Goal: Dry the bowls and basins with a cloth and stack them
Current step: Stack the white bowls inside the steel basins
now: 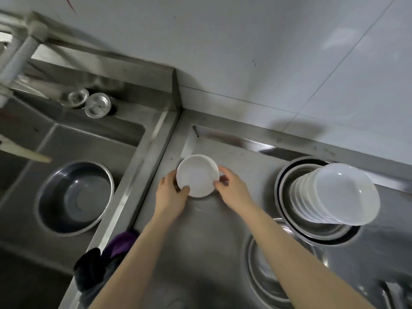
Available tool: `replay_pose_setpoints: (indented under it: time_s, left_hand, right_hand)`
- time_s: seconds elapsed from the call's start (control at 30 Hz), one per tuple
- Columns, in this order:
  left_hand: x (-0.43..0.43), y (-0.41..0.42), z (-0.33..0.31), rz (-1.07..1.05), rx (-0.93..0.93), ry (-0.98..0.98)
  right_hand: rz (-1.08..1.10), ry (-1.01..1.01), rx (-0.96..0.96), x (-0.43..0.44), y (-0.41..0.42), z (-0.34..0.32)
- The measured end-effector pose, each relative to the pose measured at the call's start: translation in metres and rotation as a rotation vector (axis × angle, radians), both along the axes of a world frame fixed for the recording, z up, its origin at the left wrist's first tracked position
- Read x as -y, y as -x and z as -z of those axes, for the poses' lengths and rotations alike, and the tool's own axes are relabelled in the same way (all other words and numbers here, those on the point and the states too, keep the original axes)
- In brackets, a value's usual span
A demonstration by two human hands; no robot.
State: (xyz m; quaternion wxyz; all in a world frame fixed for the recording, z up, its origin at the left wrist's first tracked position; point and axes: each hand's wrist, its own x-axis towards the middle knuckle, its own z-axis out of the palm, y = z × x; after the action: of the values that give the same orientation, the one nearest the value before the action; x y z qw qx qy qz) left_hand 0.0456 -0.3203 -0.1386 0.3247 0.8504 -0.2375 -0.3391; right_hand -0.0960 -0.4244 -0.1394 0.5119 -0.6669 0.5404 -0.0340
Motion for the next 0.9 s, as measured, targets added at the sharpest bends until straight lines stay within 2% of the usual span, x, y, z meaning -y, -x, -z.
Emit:
replay_pose_setpoints:
  time_s: [0.2, 0.4, 0.57, 0.7, 0.9]
  left_hand:
    - [-0.002, 0.005, -0.010, -0.056, -0.042, 0.044]
    - [0.003, 0.046, -0.057, -0.023, -0.064, 0.272]
    - [0.029, 0.102, -0.113, 0.109, -0.219, 0.487]
    - [0.053, 0.142, -0.129, 0.255, -0.271, 0.542]
    - [0.089, 0.188, -0.119, 0.469, -0.232, 0.531]
  right_hand:
    - [0.115, -0.084, 0.144, -0.007, 0.013, -0.003]
    - [0.274, 0.108, 0.280, -0.015, 0.064, -0.046]
    - [0.469, 0.327, 0.285, -0.009, 0.128, -0.107]
    - [0.598, 0.364, 0.285, 0.006, 0.177, -0.128]
    - [0.734, 0.341, 0.302, 0.021, 0.229, -0.127]
